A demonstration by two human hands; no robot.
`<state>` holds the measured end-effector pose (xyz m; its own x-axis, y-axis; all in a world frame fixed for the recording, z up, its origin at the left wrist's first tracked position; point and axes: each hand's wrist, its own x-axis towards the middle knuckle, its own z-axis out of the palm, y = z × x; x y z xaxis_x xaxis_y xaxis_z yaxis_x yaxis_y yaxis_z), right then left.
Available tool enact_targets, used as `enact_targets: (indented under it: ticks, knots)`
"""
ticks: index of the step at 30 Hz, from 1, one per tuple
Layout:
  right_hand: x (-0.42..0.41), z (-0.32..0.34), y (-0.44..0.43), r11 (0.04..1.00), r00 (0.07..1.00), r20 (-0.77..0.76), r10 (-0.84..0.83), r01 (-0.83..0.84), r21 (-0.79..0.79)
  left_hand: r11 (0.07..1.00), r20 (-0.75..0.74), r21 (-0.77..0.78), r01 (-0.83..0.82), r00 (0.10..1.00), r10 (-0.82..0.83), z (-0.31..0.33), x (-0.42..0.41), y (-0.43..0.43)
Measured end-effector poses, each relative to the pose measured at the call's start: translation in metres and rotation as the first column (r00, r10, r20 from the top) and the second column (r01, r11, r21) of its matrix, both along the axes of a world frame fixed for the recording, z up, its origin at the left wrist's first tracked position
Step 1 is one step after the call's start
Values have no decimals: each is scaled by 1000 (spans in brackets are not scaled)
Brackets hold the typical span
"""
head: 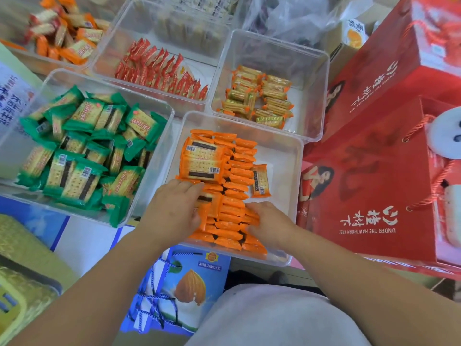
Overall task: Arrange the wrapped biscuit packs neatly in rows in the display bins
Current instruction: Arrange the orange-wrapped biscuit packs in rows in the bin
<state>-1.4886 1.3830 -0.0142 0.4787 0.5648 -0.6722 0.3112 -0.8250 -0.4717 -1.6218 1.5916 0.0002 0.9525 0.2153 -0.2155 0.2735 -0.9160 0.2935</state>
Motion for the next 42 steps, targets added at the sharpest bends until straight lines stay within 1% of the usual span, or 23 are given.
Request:
enact_targets:
  ticks: [3,5,6,8,10,11,13,16,18,21,24,26,32,35,38,39,42]
  knots:
    - [-2,2,-2,988,983,106,149,-143,-66,999,-52,-28,31,998,-33,2,7,1]
    - [-1,4,-6,961,949,181,257,-232,-151,997,-110,-47,66,991,-71,4,12,3]
    - [0,6,-7,937,918,230,323,-278,-209,995,-135,-34,98,986,-101,5,14,5]
    - [3,9,-9,870,822,318,473,-378,-317,984,-180,16,176,969,-171,6,16,7]
    - [7,11,-12,813,732,370,573,-451,-369,969,-228,60,238,949,-219,7,18,10]
    - [9,12,-14,798,705,386,596,-467,-380,961,-252,77,266,938,-239,7,19,10]
    - [13,12,-17,784,681,395,617,-488,-382,950,-289,87,300,920,-264,8,21,11]
    - [15,10,-22,793,683,405,608,-497,-353,957,-305,3,288,912,-274,12,27,14]
    - [14,9,-26,807,690,419,591,-493,-326,967,-254,-79,243,933,-255,16,31,14]
    - [12,7,-32,816,684,445,578,-500,-291,960,-87,-252,123,985,-149,28,42,9]
    - [13,7,-36,823,691,450,566,-507,-256,904,60,-428,24,998,2,37,61,-5]
    - [13,7,-37,827,694,453,559,-510,-239,874,103,-486,0,993,57,36,78,-17]
    - [13,8,-37,808,661,476,580,-539,-238,892,196,-450,-40,970,142,11,123,-61]
    - [12,9,-37,801,649,481,590,-547,-244,912,201,-409,-24,973,116,-4,134,-79]
    - [12,8,-41,812,651,505,566,-545,-207,938,217,-347,20,974,59,-16,136,-89]
    - [12,8,-41,819,656,513,554,-540,-195,937,236,-347,32,970,54,-18,136,-90]
    - [10,9,-42,827,655,528,541,-530,-189,906,279,-421,32,955,96,-22,138,-90]
